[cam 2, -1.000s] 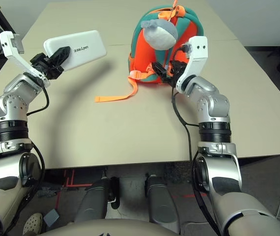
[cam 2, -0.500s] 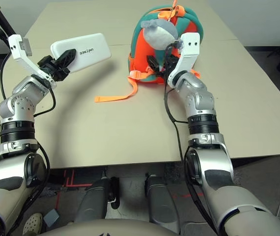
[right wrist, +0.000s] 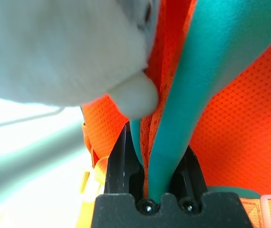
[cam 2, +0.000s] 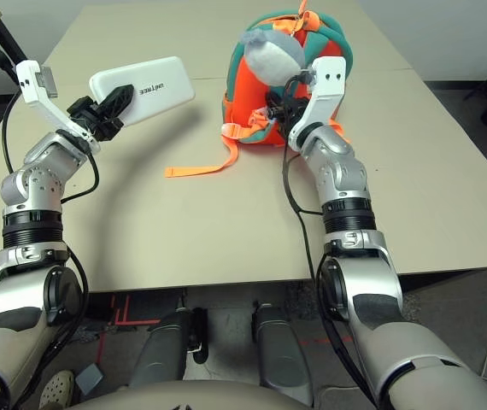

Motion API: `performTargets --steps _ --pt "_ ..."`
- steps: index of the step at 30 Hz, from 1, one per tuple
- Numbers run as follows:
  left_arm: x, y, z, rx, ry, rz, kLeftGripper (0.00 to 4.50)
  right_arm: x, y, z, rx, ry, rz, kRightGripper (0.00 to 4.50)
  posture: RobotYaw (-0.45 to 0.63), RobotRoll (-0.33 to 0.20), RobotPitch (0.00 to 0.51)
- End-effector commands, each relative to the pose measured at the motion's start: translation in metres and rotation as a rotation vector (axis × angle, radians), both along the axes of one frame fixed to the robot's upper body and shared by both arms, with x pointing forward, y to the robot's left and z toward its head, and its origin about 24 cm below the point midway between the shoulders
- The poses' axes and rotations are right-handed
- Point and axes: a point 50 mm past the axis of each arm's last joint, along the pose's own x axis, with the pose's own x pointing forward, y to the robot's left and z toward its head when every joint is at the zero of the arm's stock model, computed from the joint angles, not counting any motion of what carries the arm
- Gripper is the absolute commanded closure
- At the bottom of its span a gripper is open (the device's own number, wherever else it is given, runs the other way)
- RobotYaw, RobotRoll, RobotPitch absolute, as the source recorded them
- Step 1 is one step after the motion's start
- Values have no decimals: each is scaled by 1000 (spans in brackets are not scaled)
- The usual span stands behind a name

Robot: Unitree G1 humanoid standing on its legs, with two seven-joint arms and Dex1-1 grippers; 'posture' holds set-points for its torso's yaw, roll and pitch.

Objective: Put the pencil case into the backpack and zip it.

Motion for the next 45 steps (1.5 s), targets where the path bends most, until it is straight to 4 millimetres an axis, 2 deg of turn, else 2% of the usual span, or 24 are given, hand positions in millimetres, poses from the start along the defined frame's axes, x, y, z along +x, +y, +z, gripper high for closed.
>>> performTargets --steps 1,9,18,24,32,36,45 --pt "0 -2 4 10 -30 1 3244 -13 -7 8 -25 -18 28 4295 -137 0 107" --pt "0 -3 1 8 -26 -1 3244 -57 -31 28 -88 -26 41 4295 -142 0 112" --pt "3 -7 -2 7 -15 -15 3244 -93 -39 33 -110 24 43 4295 -165 0 128" --pt "5 -10 -4 6 -12 -26 3244 -99 -35 25 -95 61 34 4295 -171 0 127" --pt "6 -9 -3 12 -15 -30 3244 -105 -13 26 -40 81 77 4295 -167 0 125" --pt "6 -11 -3 12 -18 -32 3244 -106 -7 13 -45 117 72 4295 -164 0 124" --pt "6 -12 -2 16 -31 -32 3244 -107 14 4 23 145 87 4295 -159 0 120"
